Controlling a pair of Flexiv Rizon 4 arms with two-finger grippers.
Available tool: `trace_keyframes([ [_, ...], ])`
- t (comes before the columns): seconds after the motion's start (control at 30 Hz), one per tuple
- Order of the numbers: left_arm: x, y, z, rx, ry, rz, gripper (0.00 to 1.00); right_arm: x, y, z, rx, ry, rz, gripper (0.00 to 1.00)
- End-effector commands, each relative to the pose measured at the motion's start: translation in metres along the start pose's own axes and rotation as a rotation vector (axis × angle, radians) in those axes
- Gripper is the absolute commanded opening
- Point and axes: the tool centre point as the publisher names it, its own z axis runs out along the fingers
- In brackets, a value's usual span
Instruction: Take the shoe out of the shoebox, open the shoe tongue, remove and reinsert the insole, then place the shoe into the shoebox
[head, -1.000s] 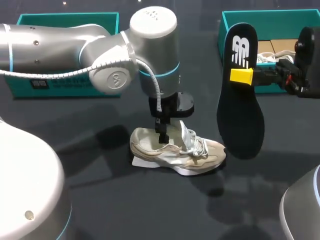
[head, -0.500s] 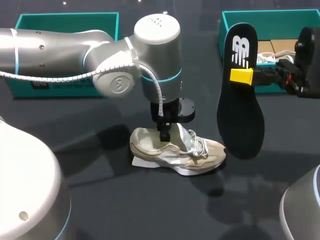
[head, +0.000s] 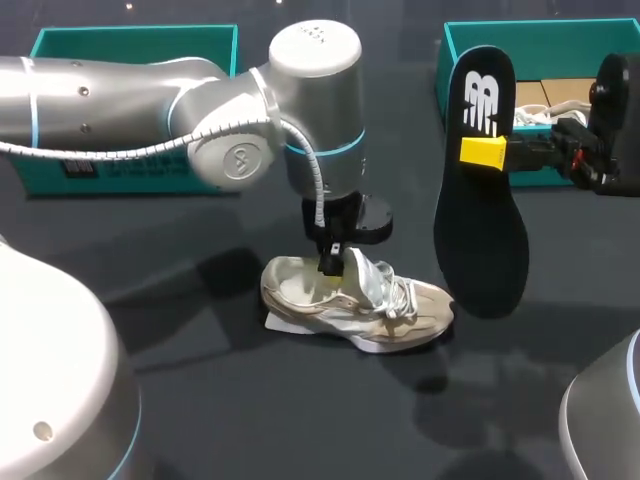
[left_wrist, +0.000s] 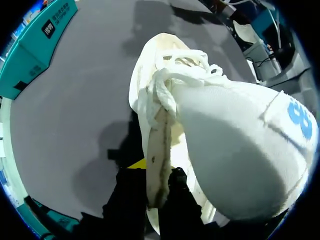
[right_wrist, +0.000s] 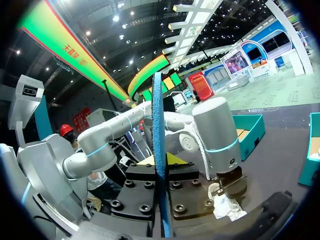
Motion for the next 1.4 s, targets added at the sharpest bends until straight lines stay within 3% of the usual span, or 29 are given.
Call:
trace_keyframes([
  [0.03,0.004,0.005,-0.017,0.015,0.000,0.061,0.00,0.004,-0.003,-0.001,-0.004,-0.009,0.001,0.00],
  [0.23,0.013,0.011,-0.042,0.010,-0.026,0.320,0.00,0.004,-0.003,-0.001,-0.004,-0.009,0.001,0.00],
  [0.3,0.018,0.013,-0.049,-0.010,-0.084,0.440,0.00,0.004,-0.003,-0.001,-0.004,-0.009,0.001,0.00],
  [0.33,0.018,0.012,-0.052,-0.015,-0.130,0.349,0.00,0.004,-0.003,-0.001,-0.004,-0.009,0.001,0.00],
  [0.37,0.017,0.010,-0.056,0.029,-0.182,0.183,0.00,0.004,-0.003,-0.001,-0.004,-0.009,0.001,0.00],
  [0.73,0.017,0.010,-0.056,0.029,-0.182,0.183,0.00,0.004,-0.003,-0.001,-0.004,-0.009,0.001,0.00],
  [0.83,0.014,0.013,-0.066,0.130,-0.116,0.454,0.00,0.004,-0.003,-0.001,-0.004,-0.009,0.001,0.00],
  [0.87,0.012,0.015,-0.068,0.130,-0.124,0.439,0.00,0.004,-0.003,-0.001,-0.004,-0.009,0.001,0.00],
  [0.93,0.014,0.013,-0.071,0.156,-0.079,0.640,0.00,0.004,-0.003,-0.001,-0.004,-0.009,0.001,0.00],
  [1.0,0.016,0.009,-0.071,0.137,-0.072,0.768,0.00,0.004,-0.003,-0.001,-0.004,-0.009,0.001,0.00],
  [1.07,0.016,0.006,-0.070,0.071,-0.103,0.671,0.00,0.004,-0.003,-0.001,-0.004,-0.009,0.001,0.00],
  [1.33,0.016,0.006,-0.070,0.071,-0.103,0.671,0.00,0.004,-0.003,-0.001,-0.004,-0.009,0.001,0.00],
  [1.4,0.016,0.005,-0.073,0.064,-0.091,0.811,0.00,0.004,-0.003,-0.001,-0.004,-0.009,0.001,0.00],
])
